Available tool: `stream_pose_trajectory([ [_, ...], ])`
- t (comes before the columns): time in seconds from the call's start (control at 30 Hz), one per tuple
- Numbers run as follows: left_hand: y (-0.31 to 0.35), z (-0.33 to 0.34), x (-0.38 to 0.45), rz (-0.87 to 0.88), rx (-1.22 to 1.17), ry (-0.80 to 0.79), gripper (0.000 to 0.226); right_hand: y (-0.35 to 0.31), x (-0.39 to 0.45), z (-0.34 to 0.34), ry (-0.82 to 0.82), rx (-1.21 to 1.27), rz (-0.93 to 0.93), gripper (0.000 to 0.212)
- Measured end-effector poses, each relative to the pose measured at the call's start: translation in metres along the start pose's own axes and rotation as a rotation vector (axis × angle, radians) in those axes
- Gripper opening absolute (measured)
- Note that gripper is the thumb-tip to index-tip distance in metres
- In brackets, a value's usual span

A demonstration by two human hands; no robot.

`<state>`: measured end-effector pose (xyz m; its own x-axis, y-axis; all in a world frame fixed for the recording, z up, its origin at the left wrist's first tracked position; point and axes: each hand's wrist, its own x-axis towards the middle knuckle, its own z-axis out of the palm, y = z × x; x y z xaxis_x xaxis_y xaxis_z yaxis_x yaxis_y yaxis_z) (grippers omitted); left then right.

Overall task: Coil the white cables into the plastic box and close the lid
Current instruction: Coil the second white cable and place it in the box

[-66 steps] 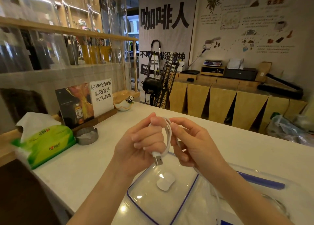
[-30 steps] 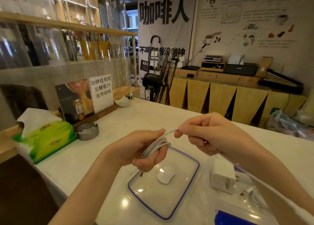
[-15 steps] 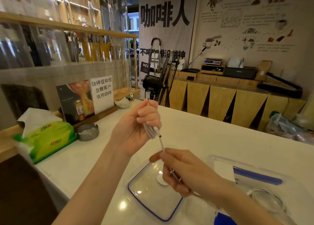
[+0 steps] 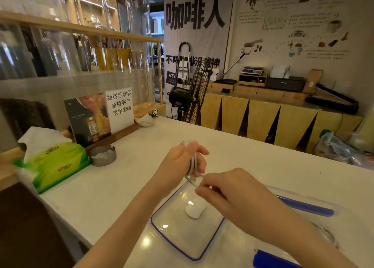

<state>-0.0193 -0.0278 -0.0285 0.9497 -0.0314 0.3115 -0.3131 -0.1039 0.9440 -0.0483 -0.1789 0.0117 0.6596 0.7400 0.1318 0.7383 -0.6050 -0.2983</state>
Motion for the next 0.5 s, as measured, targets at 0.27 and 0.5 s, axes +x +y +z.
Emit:
stream_pose_trajectory([
  [0.27,0.009,0.017,-0.015,-0.18,0.006,-0.295,0.055,0.022,0.008,-0.018,0.131,-0.217,-0.081,0.029],
  [0.5,0.015,0.011,-0.011,-0.309,-0.365,-0.545,0.063,0.032,0.011,-0.005,0.288,0.048,-0.065,0.055],
])
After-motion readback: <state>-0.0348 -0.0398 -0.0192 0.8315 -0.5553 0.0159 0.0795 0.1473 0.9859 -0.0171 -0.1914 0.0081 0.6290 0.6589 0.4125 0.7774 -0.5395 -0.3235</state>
